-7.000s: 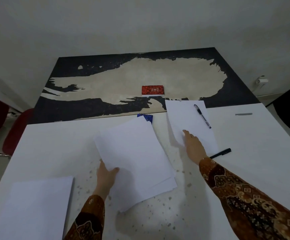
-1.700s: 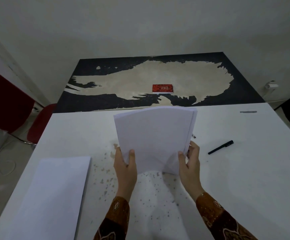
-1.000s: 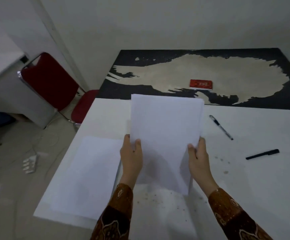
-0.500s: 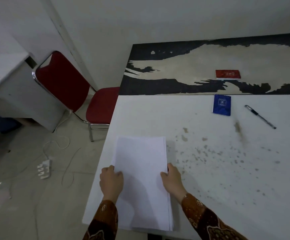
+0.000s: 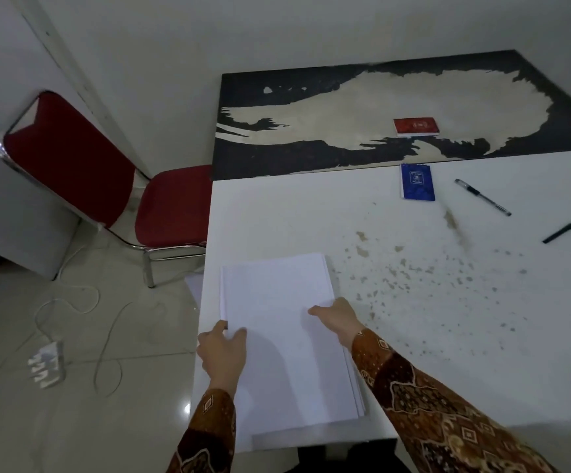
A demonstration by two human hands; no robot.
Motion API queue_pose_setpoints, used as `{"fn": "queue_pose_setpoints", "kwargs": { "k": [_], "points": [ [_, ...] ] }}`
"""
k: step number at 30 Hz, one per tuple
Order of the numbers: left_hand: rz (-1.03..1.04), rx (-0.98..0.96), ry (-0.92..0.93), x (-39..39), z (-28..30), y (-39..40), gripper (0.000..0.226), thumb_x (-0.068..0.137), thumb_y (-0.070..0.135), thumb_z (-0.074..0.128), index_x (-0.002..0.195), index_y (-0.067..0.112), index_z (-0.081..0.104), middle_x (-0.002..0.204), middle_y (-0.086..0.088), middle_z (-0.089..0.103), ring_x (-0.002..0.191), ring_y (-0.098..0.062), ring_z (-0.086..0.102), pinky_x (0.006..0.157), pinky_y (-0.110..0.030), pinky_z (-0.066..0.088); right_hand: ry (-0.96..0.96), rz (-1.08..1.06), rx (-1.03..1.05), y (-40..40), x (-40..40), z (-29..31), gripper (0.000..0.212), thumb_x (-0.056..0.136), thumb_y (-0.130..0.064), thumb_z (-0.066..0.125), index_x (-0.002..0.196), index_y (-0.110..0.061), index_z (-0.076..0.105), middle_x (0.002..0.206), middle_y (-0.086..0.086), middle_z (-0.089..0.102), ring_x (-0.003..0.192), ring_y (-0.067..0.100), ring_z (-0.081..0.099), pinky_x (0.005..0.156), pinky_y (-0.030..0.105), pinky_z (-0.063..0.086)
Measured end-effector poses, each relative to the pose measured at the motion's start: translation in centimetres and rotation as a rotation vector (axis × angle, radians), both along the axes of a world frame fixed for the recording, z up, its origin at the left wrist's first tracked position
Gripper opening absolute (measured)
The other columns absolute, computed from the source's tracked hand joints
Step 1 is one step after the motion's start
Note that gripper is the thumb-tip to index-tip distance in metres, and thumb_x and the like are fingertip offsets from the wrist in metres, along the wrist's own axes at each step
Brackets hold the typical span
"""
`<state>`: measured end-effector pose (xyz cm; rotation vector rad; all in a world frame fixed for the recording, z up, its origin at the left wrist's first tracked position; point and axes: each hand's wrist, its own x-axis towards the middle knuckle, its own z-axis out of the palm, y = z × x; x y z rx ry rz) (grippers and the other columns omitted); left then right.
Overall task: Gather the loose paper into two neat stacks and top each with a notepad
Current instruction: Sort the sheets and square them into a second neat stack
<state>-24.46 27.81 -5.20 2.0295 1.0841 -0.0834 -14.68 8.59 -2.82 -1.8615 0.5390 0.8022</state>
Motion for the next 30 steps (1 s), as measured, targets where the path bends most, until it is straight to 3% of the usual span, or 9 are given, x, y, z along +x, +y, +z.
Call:
{"fn": "queue_pose_setpoints", "kwargs": {
  "k": [4, 8, 10, 13, 15, 20, 24, 30],
  "points": [
    [0.034, -0.056, -0.059, -0.3, -1.5, 0.5, 0.06, 0.069, 0.051, 0.059, 0.115, 0.012, 0.059, 0.107, -0.013, 0.059, 0.098, -0.032, 0.059, 0.084, -0.05, 0.054, -0.053, -0.038, -0.059, 0.9, -0.4, -0.4, 0.064, 0.085, -0.028, 0.064, 0.134, -0.002, 0.032, 0.129, 0.013, 0.043, 0.116, 0.029, 0.049, 0.091, 0.035, 0.048],
    [0.014, -0.062, -0.078, -0.2, -2.0, 1.0, 0.049, 0.074, 0.041, 0.061, 0.11, 0.008, 0.06, 0.102, -0.015, 0.059, 0.094, -0.033, 0.06, 0.081, -0.05, 0.055, -0.097, -0.108, -0.015, 0.7, -0.3, -0.3, 0.024, 0.085, -0.017, 0.061, 0.101, -0.008, 0.045, 0.083, 0.006, 0.05, 0.072, 0.016, 0.051, 0.059, 0.024, 0.042],
    [0.012, -0.075, -0.079, -0.2, -2.3, 1.2, 0.05, 0.072, 0.042, 0.06, 0.107, 0.006, 0.06, 0.099, -0.016, 0.06, 0.091, -0.033, 0.061, 0.078, -0.048, 0.056, -0.089, -0.093, -0.01, 1.0, -0.4, 0.0, 0.017, 0.087, -0.015, 0.058, 0.101, -0.008, 0.053, 0.075, 0.004, 0.046, 0.066, 0.015, 0.048, 0.059, 0.024, 0.039],
    [0.023, -0.071, -0.07, -0.1, -2.2, 1.2, 0.048, 0.076, 0.038, 0.061, 0.106, 0.001, 0.06, 0.1, -0.017, 0.06, 0.092, -0.034, 0.06, 0.08, -0.049, 0.055, -0.056, -0.01, -0.11, 1.7, -0.6, 0.1, 0.045, 0.087, -0.026, 0.058, 0.123, 0.0, 0.047, 0.113, 0.012, 0.05, 0.101, 0.026, 0.052, 0.082, 0.032, 0.048],
    [0.016, -0.065, -0.064, -0.1, -1.7, 1.0, 0.04, 0.083, 0.027, 0.064, 0.108, -0.003, 0.058, 0.103, -0.019, 0.057, 0.095, -0.036, 0.058, 0.083, -0.048, 0.054, -0.06, 0.042, -0.245, 2.1, -0.9, 0.0, 0.055, 0.087, -0.032, 0.057, 0.13, -0.003, 0.039, 0.131, 0.016, 0.039, 0.121, 0.032, 0.042, 0.097, 0.039, 0.043],
    [0.003, -0.052, -0.075, -0.2, -1.3, 1.0, 0.033, 0.086, 0.018, 0.063, 0.11, -0.005, 0.058, 0.105, -0.02, 0.056, 0.096, -0.034, 0.056, 0.084, -0.041, 0.051, -0.085, -0.042, -0.154, 2.7, -1.8, -0.5, 0.059, 0.084, -0.027, 0.058, 0.129, -0.003, 0.029, 0.129, 0.014, 0.045, 0.119, 0.032, 0.047, 0.102, 0.048, 0.041],
    [-0.009, -0.057, -0.091, -0.1, -1.5, 1.4, 0.035, 0.085, 0.018, 0.062, 0.111, -0.005, 0.057, 0.103, -0.02, 0.058, 0.092, -0.033, 0.059, 0.082, -0.042, 0.054, -0.064, -0.141, -0.106, 2.4, -1.9, -0.3, 0.056, 0.083, -0.024, 0.061, 0.129, -0.001, 0.039, 0.128, 0.017, 0.048, 0.114, 0.032, 0.051, 0.096, 0.043, 0.048],
    [-0.017, -0.025, -0.1, -0.1, -1.6, 1.4, 0.035, 0.086, 0.015, 0.061, 0.112, -0.007, 0.056, 0.103, -0.021, 0.056, 0.095, -0.036, 0.058, 0.085, -0.046, 0.053, -0.15, 0.064, -0.357, 3.9, -2.7, 0.5, 0.048, 0.09, -0.023, 0.053, 0.13, -0.007, 0.032, 0.135, 0.015, 0.029, 0.126, 0.032, 0.03, 0.097, 0.043, 0.039]
  ]
}}
